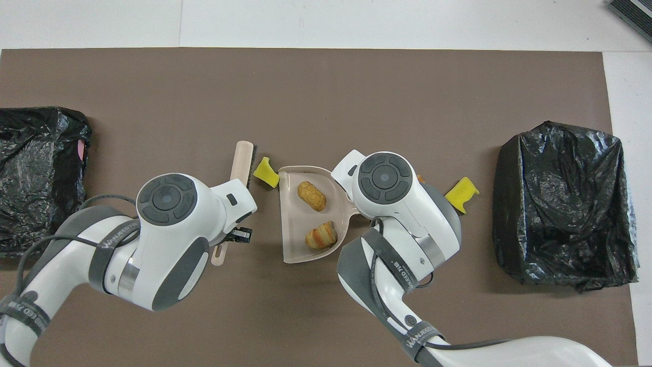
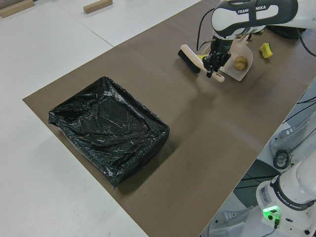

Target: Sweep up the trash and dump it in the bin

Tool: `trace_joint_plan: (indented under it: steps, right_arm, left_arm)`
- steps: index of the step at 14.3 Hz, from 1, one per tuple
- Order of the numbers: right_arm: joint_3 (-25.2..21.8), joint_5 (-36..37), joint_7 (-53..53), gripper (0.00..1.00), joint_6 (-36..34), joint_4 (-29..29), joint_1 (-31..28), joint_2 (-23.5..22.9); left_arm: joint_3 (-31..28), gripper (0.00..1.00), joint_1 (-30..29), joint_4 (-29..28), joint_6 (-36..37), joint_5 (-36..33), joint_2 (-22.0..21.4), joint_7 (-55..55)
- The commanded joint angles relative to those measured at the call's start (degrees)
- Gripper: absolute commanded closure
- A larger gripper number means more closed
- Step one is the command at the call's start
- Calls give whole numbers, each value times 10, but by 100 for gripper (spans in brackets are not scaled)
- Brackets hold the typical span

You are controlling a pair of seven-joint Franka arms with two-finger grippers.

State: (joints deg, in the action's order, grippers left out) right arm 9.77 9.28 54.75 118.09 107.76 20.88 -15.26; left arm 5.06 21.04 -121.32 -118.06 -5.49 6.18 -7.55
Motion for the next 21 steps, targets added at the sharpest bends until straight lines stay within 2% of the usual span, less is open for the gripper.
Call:
trace_joint_plan:
  steps: [1, 4, 8, 10, 16, 19, 21]
  right_arm:
    - [2, 15, -22, 100, -6, 8, -1, 8]
    - [3, 15, -22, 100, -5, 9, -2, 8]
    - [3, 15, -19, 100, -3, 11, -8, 8]
    - [3, 14, -17, 100, 2, 16, -10, 8]
    - [3, 5, -13, 100, 7, 13, -13, 8]
    - [4, 3, -5, 100, 5, 4, -29, 11]
    - [4, -16, 20, 100, 0, -2, -36, 22]
  left_arm:
    - [5, 100, 16, 2, 33, -13, -5, 6]
    - [6, 100, 54, -5, 77, -11, -20, 6]
    - [7, 100, 96, -11, 80, 34, -30, -16]
    - [7, 100, 115, -16, 79, 48, -36, -61]
    - [2, 100, 102, -5, 74, 57, -36, -231]
    - [-1, 100, 91, 12, 74, 57, -49, -247]
    - [-1, 100, 69, 12, 80, 57, -77, -241]
